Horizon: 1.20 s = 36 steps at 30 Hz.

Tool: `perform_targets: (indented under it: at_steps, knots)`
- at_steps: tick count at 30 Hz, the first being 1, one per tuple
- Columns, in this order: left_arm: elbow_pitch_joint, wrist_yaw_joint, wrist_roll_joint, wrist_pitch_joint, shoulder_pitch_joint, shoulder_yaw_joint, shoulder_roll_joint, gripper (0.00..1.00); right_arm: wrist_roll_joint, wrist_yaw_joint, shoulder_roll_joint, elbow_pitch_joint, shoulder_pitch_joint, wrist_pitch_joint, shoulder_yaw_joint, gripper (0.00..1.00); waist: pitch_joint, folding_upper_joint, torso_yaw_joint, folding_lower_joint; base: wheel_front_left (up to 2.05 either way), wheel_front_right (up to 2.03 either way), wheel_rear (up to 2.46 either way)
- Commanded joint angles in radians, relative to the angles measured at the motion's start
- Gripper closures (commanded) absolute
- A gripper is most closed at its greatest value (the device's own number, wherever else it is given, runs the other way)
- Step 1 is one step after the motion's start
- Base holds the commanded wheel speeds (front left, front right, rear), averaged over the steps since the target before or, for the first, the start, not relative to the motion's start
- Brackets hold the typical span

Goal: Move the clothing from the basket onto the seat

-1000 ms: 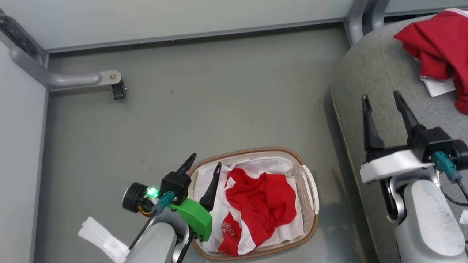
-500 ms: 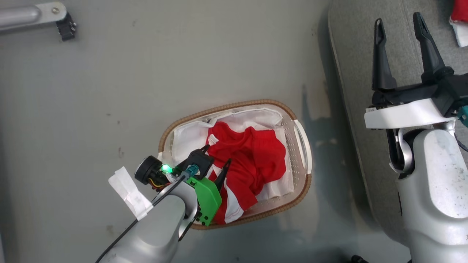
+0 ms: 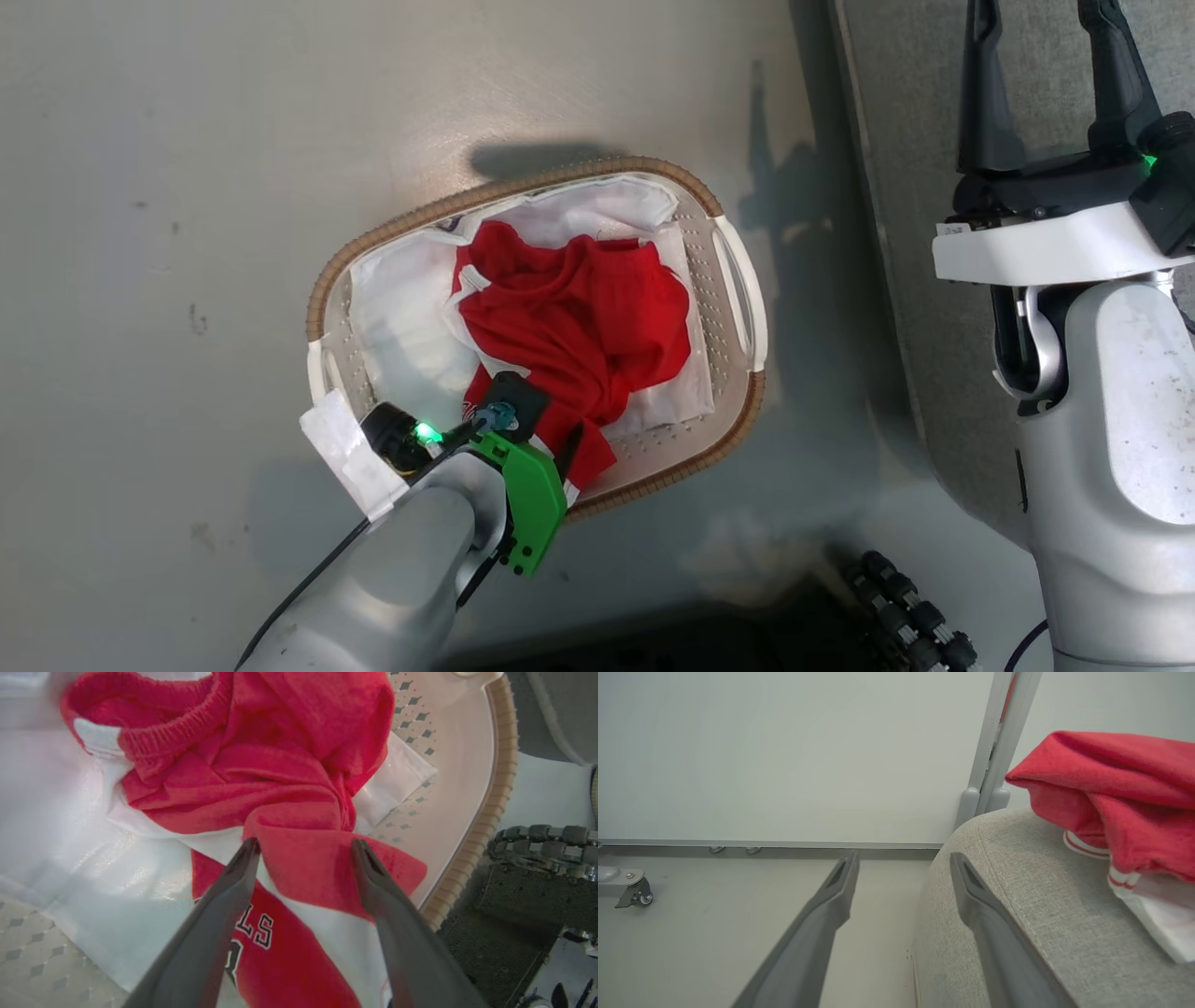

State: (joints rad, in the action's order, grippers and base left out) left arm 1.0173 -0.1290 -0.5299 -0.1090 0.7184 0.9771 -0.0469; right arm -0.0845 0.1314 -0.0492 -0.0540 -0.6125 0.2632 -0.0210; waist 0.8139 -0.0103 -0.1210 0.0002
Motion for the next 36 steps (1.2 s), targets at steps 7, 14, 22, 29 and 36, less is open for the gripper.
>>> perform_targets:
  at_steps: [7, 14, 22, 29, 36]
  knots:
    - [0.1, -0.001, -0.057, 0.021, 0.066, -0.003, -0.005, 0.0, -0.012, -0.001, -0.003, 0.019, -0.03, 0.002, 0.007, 0.0, 0.085, 0.0103, -0.046, -0.0002, 0.0, 0.0, 0.0]
    - [0.103, -0.002, -0.113, 0.028, 0.085, 0.005, -0.006, 0.66, -0.012, -0.001, -0.003, 0.021, -0.037, 0.002, 0.014, 0.0, 0.103, 0.0103, -0.049, -0.0002, 0.0, 0.0, 0.0]
    - [0.071, -0.003, -0.163, -0.019, 0.099, 0.037, -0.006, 1.0, 0.003, -0.001, -0.003, 0.008, -0.04, 0.002, 0.01, 0.0, 0.089, 0.0103, -0.035, -0.0002, 0.0, 0.0, 0.0]
    - [0.096, -0.003, -0.164, -0.104, 0.107, 0.059, -0.006, 1.0, 0.015, -0.001, -0.003, -0.018, -0.019, 0.002, 0.014, 0.0, 0.024, 0.0103, -0.02, -0.0002, 0.0, 0.0, 0.0]
    - [0.085, 0.004, -0.13, -0.154, 0.115, 0.057, -0.018, 1.0, 0.046, -0.001, -0.003, -0.06, 0.035, 0.002, 0.009, 0.0, -0.097, 0.0103, 0.013, -0.0002, 0.0, 0.0, 0.0]
